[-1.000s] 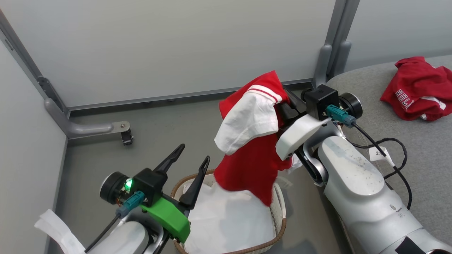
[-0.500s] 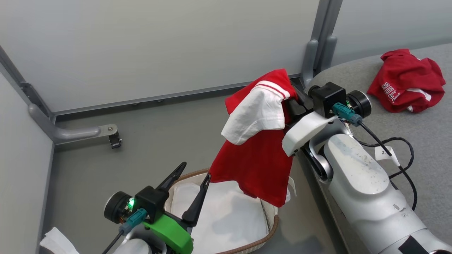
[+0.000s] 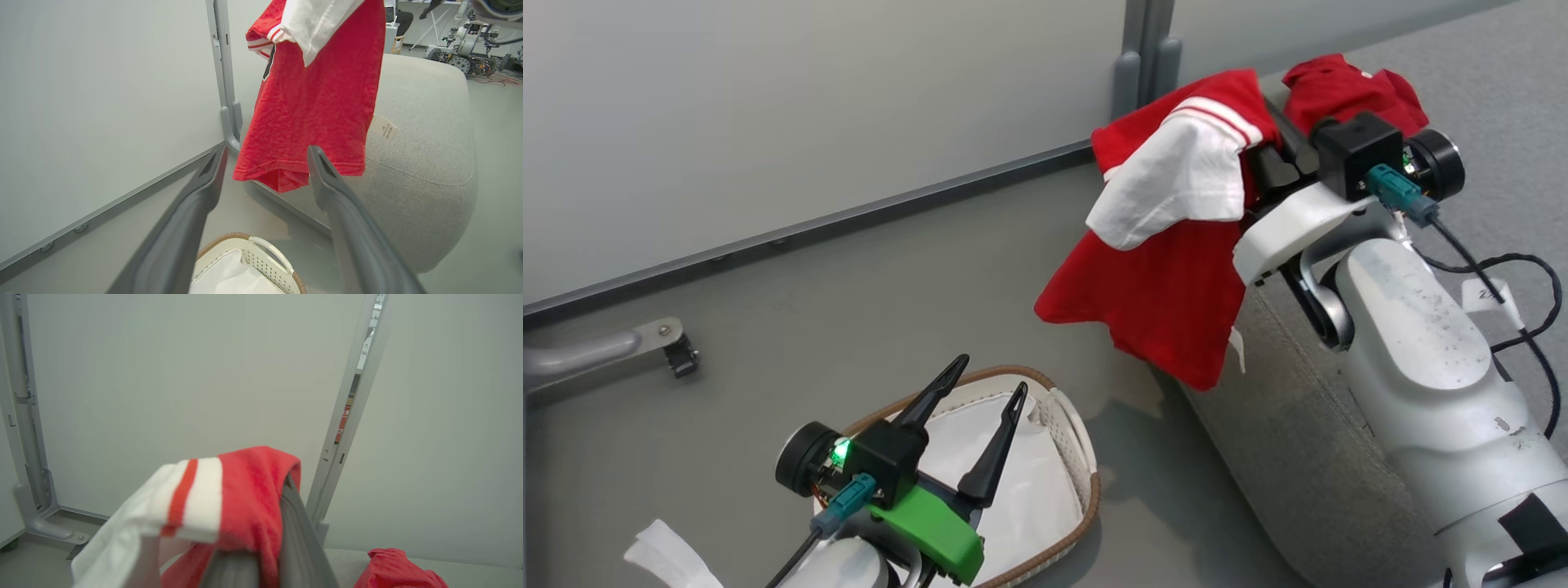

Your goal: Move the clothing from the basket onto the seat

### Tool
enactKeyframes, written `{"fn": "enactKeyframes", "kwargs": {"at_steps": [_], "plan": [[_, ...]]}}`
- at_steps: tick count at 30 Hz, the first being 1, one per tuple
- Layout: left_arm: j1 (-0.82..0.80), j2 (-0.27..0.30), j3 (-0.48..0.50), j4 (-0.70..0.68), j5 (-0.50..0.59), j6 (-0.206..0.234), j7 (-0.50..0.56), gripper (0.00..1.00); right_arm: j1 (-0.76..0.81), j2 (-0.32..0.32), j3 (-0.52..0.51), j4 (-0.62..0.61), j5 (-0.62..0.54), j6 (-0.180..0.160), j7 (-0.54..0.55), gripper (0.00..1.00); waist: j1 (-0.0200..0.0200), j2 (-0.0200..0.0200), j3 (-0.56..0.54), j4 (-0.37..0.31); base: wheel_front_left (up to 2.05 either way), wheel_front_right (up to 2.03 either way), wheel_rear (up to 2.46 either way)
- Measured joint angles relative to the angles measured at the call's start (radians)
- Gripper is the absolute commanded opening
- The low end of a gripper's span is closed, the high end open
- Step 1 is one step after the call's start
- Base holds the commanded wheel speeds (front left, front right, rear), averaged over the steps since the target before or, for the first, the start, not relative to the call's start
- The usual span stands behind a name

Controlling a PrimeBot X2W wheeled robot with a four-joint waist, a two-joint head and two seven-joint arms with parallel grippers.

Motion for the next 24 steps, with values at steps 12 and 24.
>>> {"fn": "enactKeyframes", "kwargs": {"at_steps": [12,24], "plan": [[-0.086,-0.021,-0.006,0.016,0.053,-0.025,0.000,1.00,0.006,-0.032,-0.123,-0.038,-0.015,0.000,0.000,0.00,0.0000,0.0000,0.106,-0.184,0.00,0.00,0.00],[-0.132,-0.034,-0.030,0.022,0.071,-0.040,0.009,1.00,-0.031,-0.076,-0.169,-0.004,-0.023,0.000,0.000,0.00,0.0000,0.0000,0.221,-0.203,0.00,0.00,0.00]]}}
